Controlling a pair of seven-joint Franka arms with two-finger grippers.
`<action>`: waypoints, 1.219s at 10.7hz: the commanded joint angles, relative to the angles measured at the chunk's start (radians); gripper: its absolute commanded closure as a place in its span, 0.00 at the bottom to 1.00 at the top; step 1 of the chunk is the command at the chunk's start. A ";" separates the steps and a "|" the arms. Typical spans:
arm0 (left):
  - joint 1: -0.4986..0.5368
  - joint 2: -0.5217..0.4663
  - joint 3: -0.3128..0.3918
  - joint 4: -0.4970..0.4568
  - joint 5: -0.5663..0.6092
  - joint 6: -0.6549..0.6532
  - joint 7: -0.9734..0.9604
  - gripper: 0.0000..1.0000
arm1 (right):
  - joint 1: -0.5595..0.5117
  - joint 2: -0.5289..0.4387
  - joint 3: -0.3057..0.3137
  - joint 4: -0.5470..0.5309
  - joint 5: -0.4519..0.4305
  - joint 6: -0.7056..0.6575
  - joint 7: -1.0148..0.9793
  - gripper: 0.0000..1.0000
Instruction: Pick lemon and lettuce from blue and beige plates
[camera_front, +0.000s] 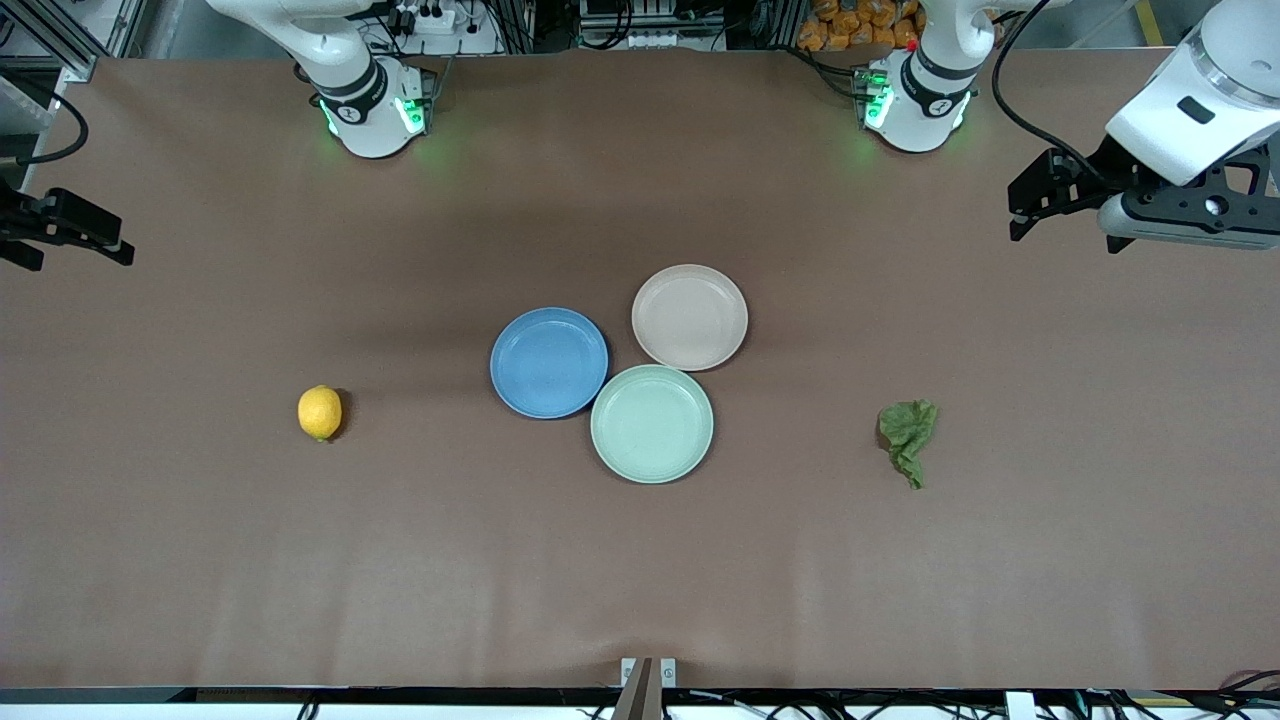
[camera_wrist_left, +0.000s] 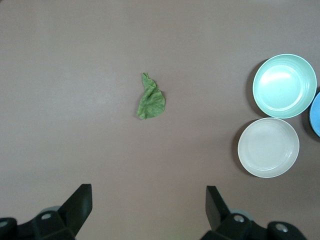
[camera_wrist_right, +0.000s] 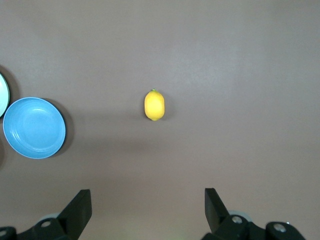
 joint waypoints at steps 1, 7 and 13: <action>-0.001 -0.002 0.002 0.016 0.013 -0.021 0.013 0.00 | -0.014 -0.021 0.017 -0.030 -0.005 0.041 0.021 0.00; -0.001 -0.002 -0.004 0.016 0.011 -0.021 0.013 0.00 | -0.011 -0.016 0.018 -0.026 -0.008 0.015 0.023 0.00; -0.001 -0.002 -0.004 0.016 0.011 -0.021 0.013 0.00 | -0.003 -0.008 0.017 -0.020 -0.014 0.003 0.023 0.00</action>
